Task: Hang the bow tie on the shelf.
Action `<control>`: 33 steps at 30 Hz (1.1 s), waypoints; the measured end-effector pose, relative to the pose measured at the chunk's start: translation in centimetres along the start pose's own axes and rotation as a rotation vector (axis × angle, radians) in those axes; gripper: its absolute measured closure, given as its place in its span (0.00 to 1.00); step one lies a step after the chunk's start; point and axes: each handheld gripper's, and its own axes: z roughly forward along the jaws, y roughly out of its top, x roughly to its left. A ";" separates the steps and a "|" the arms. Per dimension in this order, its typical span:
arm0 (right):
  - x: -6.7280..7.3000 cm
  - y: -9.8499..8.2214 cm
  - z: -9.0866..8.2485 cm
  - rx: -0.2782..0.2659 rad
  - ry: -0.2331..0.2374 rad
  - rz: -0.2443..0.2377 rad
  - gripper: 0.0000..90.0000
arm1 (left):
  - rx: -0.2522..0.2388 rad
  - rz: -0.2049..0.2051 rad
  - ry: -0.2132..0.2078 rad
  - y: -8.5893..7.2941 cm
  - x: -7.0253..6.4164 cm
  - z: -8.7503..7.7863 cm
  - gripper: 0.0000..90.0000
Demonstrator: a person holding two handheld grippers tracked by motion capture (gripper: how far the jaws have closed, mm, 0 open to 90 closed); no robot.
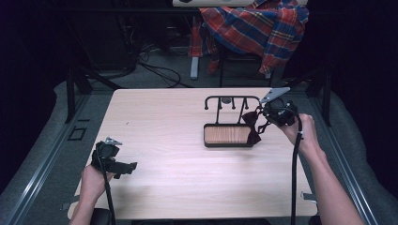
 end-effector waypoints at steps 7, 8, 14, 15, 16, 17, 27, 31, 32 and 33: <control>-0.8 0.4 0.5 -0.010 -0.009 0.010 0.99 | -0.005 0.005 0.003 0.0 -0.1 -0.1 0.00; -0.9 0.4 0.6 -0.006 -0.011 0.011 0.99 | -0.005 0.005 0.004 0.0 -0.1 -0.1 0.00; -1.6 0.7 1.1 0.007 -0.016 0.007 0.99 | -0.005 0.002 0.005 0.0 0.0 -0.1 0.00; -1.7 0.7 1.2 0.004 -0.017 0.010 0.99 | -0.005 0.001 0.005 0.0 0.0 -0.1 0.00; -1.8 0.8 1.3 -0.003 -0.016 0.013 0.99 | -0.006 0.000 0.005 0.0 0.0 -0.1 0.00; -1.9 0.9 1.4 -0.001 -0.014 0.008 0.99 | -0.006 0.001 0.006 0.0 0.0 -0.1 0.00; -2.7 1.7 2.4 0.001 -0.005 -0.008 0.99 | -0.004 0.008 0.005 0.1 -0.1 -0.1 0.00; -2.8 2.0 2.7 0.003 -0.007 -0.026 0.99 | -0.005 0.009 0.004 0.1 -0.1 -0.1 0.00; -2.9 2.0 2.8 -0.001 -0.003 -0.027 0.99 | -0.003 0.009 0.003 0.1 -0.1 0.0 0.00; -2.9 2.1 2.9 0.000 -0.002 -0.029 0.99 | 0.000 0.010 0.003 0.1 -0.1 0.0 0.00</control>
